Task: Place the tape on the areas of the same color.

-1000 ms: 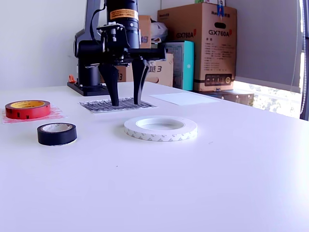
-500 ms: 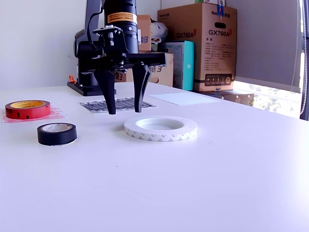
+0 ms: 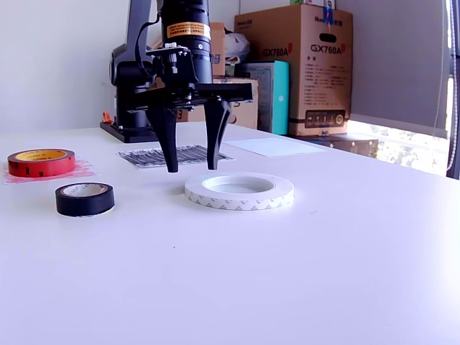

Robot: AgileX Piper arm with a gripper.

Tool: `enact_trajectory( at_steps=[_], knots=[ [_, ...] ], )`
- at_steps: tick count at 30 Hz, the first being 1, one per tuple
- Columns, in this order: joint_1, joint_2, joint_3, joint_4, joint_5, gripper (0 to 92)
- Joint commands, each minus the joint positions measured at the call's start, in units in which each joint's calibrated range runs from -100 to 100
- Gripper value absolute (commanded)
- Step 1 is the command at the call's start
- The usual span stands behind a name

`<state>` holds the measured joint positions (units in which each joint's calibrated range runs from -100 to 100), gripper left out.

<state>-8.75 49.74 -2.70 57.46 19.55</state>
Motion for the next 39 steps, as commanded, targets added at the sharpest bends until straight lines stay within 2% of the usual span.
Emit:
enact_trajectory(
  at_steps=[1, 30, 32, 35, 39],
  knots=[
    [0.7, 0.4, 0.4, -0.2, -0.1, 54.4],
    [0.1, 3.4, 0.4, 0.1, -0.1, 53.0],
    [0.0, 3.4, 0.4, 0.1, -0.1, 49.2],
    [0.0, 3.4, 0.4, 0.1, -0.1, 38.1],
    [0.0, 3.4, 0.3, 0.1, 0.0, 10.5]
  ],
)
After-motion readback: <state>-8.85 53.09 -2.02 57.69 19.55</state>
